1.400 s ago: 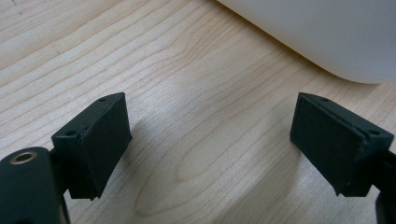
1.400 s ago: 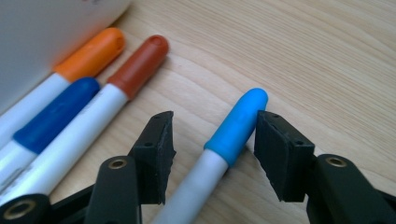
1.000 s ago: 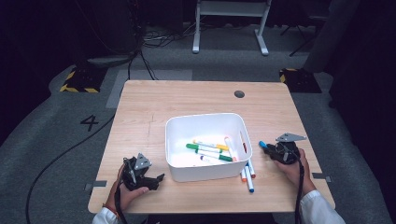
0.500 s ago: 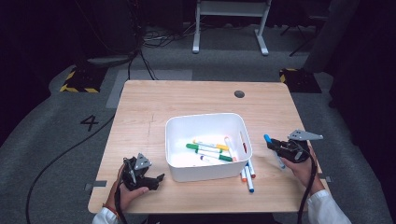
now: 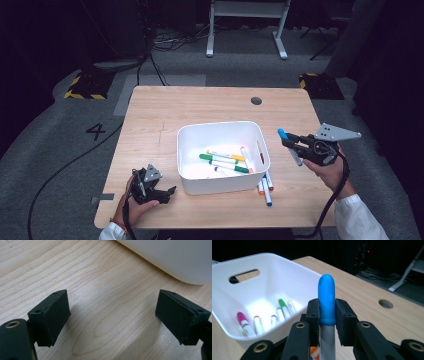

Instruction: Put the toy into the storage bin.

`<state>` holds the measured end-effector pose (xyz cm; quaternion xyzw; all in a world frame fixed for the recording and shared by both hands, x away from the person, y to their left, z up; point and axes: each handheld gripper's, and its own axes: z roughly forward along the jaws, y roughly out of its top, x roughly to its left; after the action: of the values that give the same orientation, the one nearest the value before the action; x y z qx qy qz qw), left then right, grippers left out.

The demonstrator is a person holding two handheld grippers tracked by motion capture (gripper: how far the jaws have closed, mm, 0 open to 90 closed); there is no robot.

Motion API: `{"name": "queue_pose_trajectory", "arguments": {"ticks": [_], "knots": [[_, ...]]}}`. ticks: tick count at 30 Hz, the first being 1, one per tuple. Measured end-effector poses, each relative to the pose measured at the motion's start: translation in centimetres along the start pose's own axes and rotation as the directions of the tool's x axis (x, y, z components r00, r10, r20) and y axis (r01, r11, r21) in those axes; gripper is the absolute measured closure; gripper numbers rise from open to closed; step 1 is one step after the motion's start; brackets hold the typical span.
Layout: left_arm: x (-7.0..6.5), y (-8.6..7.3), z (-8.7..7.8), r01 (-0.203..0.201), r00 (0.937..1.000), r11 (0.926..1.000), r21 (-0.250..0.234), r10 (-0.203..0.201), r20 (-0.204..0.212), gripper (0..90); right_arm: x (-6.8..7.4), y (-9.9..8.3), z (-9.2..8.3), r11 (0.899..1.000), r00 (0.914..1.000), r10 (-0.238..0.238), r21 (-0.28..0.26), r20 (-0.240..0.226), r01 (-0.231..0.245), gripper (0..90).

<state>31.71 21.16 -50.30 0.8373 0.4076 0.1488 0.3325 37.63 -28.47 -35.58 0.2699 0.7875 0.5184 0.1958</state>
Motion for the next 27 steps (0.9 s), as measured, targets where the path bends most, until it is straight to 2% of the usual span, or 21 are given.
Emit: {"name": "queue_pose_trajectory", "arguments": {"ticks": [4, 9, 12, 16, 21, 25, 27], "knots": [[0.0, 0.0, 0.0, 0.000, 1.0000, 1.0000, 0.000, 0.000, 0.000, 12.4, 0.9, 2.9, 0.9, 0.999, 0.9955, -0.022, -0.028, -0.092, 0.020, 74.4], [0.0, 0.0, 0.0, 0.000, 1.0000, 1.0000, 0.000, 0.000, 0.000, 12.4, 2.5, 5.9, 2.2, 0.997, 0.9883, -0.078, -0.016, -0.130, 0.077, 74.4], [0.0, 0.0, 0.0, -0.001, 1.0000, 1.0000, 0.000, 0.001, 0.001, 12.4, 3.4, 7.1, 3.1, 0.994, 0.9824, -0.105, -0.007, -0.154, 0.106, 74.4], [0.0, 0.0, 0.0, -0.001, 1.0000, 1.0000, -0.001, 0.001, 0.001, 12.4, 4.3, 7.9, 4.5, 0.990, 0.9748, -0.138, 0.011, -0.175, 0.142, 74.4], [0.0, 0.0, 0.0, -0.001, 1.0000, 1.0000, -0.001, 0.001, 0.001, 12.4, 5.4, 8.1, 6.8, 0.979, 0.9609, -0.177, 0.065, -0.212, 0.195, 74.4], [0.0, 0.0, 0.0, 0.000, 1.0000, 1.0000, 0.000, 0.000, 0.000, 12.4, 6.2, 7.9, 8.4, 0.966, 0.9478, -0.202, 0.108, -0.246, 0.234, 74.4], [0.0, 0.0, 0.0, -0.001, 1.0000, 1.0000, -0.001, 0.001, 0.001, 12.4, 6.6, 7.7, 9.2, 0.955, 0.9389, -0.218, 0.140, -0.267, 0.261, 74.4]]}}
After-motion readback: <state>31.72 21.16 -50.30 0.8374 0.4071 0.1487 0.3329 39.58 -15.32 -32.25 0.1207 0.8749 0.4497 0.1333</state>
